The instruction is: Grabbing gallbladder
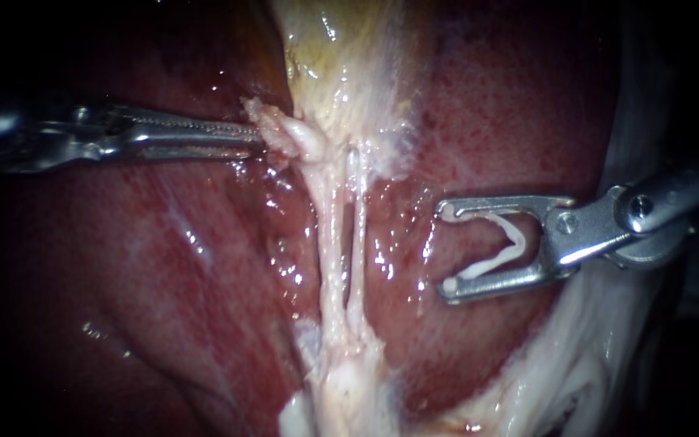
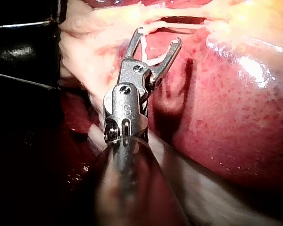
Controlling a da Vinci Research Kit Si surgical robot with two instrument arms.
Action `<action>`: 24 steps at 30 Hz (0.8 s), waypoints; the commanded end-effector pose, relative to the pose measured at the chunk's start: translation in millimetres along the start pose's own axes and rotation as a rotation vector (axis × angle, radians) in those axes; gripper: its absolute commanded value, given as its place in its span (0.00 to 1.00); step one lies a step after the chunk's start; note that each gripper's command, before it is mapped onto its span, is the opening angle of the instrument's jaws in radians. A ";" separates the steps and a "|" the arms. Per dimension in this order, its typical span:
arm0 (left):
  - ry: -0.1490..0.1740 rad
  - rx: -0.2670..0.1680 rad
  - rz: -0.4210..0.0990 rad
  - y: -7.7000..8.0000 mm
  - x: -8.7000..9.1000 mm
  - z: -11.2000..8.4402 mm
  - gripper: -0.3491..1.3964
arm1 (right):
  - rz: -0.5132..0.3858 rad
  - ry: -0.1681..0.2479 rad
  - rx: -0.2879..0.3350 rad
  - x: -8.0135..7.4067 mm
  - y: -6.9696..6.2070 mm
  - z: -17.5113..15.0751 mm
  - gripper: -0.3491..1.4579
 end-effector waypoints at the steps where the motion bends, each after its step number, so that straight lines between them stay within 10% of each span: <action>1: 0.000 -0.005 0.037 0.1 0.2 -0.3 0.00 | 0.000 0.000 0.000 0.0 0.0 0.0 0.46; 6: 0.001 -0.015 0.138 -0.1 1.2 -1.2 0.40 | 0.006 0.000 0.000 0.0 0.0 0.0 0.46; 8: 0.002 -0.017 0.189 -0.4 1.5 -1.4 0.73 | 0.006 0.000 0.000 0.0 0.0 0.0 0.46; 11: 0.005 -0.019 0.206 -0.8 1.6 -1.7 0.90 | 0.006 0.000 0.000 0.0 0.0 0.0 0.46; 24: 0.060 -0.095 0.197 0.2 3.8 1.1 0.73 | 0.012 0.000 0.000 0.0 0.0 0.0 0.46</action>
